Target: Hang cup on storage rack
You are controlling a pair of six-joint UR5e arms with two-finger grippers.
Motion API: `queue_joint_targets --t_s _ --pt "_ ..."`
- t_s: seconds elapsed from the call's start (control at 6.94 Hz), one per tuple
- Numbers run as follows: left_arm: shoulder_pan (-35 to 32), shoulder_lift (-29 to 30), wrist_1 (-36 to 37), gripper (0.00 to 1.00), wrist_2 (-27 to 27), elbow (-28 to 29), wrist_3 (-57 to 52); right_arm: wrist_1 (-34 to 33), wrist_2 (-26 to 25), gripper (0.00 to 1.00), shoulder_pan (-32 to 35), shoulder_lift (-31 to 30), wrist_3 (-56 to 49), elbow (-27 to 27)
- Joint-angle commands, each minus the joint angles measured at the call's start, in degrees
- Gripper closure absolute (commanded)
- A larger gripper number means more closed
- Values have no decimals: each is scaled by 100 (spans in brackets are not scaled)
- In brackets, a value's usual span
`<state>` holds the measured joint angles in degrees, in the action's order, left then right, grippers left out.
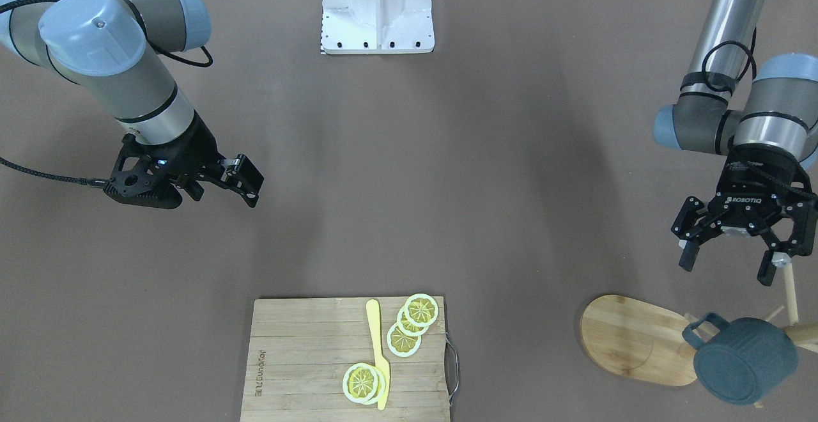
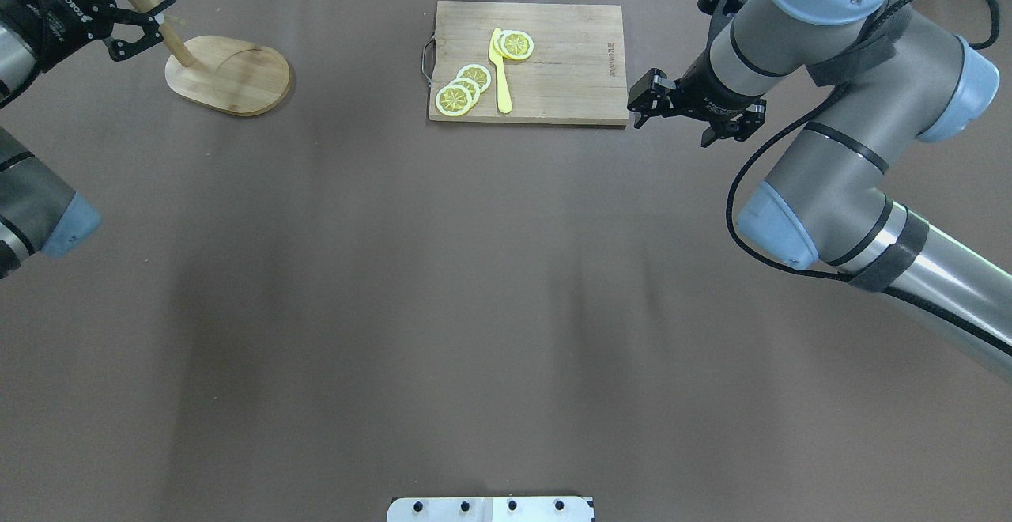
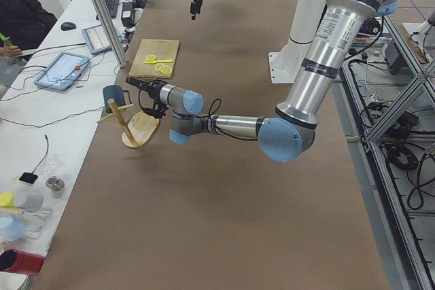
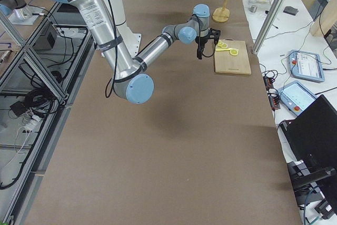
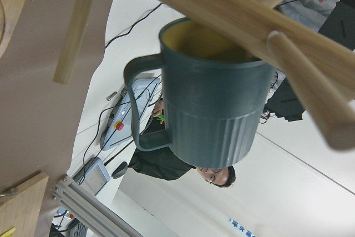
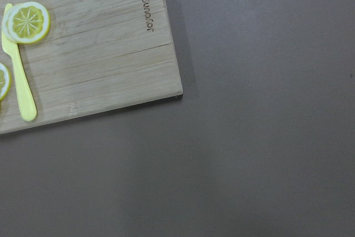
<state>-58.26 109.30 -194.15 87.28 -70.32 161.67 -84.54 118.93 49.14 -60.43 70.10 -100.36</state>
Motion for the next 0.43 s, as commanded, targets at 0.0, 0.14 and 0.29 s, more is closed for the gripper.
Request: queue_joint_targets --t_s 0.0,0.14,0.29 --pt "-420 -644 261 2 531 -1084 5 -1 16 0 17 -275 -40 -237" --pt "-1024 -664 751 2 1249 -1498 -64 -1 16 0 34 -398 -75 -308" --pt "-1726 -559 1086 2 1769 -1694 -117 -1 16 0 113 -547 -93 -361"
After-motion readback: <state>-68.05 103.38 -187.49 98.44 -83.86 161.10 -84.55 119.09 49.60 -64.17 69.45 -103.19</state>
